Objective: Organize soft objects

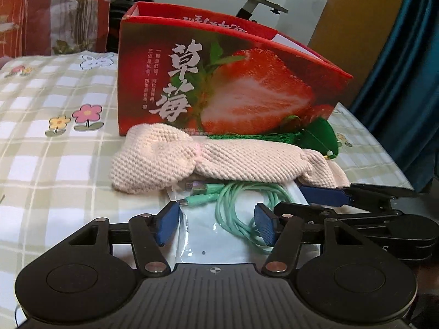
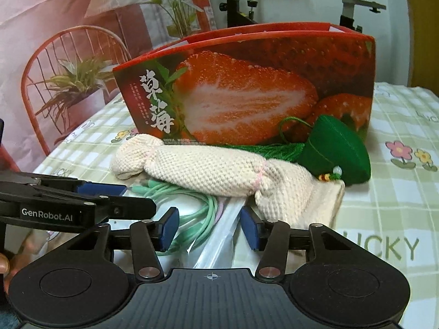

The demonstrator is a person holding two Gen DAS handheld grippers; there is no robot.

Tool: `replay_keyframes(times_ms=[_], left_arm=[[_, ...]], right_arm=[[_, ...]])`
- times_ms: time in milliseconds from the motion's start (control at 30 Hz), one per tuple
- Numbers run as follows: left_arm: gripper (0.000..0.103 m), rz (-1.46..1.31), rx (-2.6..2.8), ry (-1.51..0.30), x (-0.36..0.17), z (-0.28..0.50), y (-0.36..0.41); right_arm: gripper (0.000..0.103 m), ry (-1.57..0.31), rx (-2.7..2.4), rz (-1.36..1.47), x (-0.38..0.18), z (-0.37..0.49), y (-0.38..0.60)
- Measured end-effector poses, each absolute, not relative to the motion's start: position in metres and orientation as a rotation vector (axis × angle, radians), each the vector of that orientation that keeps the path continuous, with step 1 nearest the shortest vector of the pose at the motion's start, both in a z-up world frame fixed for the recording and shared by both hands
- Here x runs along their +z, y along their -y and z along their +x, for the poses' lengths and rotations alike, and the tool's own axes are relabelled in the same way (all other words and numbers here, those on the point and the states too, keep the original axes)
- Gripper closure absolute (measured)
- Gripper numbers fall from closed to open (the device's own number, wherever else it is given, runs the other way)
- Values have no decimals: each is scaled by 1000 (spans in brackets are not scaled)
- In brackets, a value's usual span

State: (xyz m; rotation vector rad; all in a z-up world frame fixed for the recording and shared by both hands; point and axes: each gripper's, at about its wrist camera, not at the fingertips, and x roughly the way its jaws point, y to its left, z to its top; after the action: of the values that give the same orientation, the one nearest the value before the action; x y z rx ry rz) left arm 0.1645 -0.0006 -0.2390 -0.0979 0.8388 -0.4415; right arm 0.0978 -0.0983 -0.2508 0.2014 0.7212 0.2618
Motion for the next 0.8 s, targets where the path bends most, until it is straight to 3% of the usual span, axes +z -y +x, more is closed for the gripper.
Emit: replay_keyframes(times_ms=[167, 800], left_arm=[[45, -150, -454, -852, -241, 158, -8], [45, -65, -453, -858, -240, 154, -2]], right_arm=[[58, -728, 280, 227, -250, 90, 103], [56, -767, 249, 166, -246, 84, 100]])
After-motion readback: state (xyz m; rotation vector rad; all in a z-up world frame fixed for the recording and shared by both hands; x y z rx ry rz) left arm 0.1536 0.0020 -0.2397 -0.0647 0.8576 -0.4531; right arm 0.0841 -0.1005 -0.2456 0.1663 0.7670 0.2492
